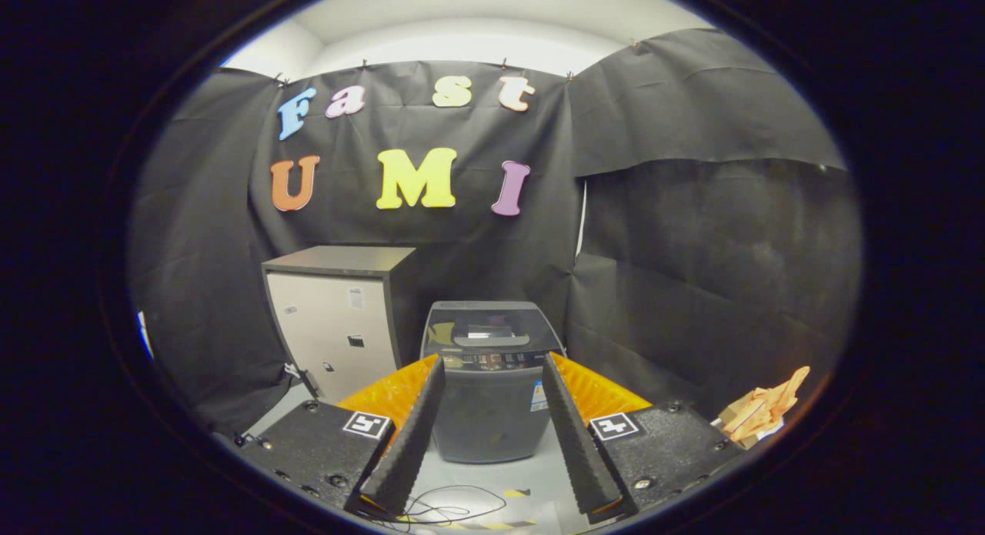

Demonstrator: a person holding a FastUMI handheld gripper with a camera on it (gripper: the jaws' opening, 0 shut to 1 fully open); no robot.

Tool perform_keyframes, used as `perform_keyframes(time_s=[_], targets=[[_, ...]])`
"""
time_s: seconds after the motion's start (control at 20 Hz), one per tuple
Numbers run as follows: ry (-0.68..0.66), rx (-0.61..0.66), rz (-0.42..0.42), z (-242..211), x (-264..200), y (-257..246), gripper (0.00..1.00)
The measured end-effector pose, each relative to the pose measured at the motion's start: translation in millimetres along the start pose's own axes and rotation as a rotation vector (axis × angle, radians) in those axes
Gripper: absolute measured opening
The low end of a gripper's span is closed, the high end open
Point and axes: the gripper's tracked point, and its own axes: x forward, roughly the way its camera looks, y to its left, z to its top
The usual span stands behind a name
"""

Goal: Put the clothes into the washing machine and then close the washing machine lid.

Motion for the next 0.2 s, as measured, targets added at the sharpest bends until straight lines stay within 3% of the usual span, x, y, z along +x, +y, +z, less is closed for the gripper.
perform_keyframes(time_s=[0.2], targets=[[-0.001, -0.014, 0.011, -3.5, 3.3, 3.2, 0.8]])
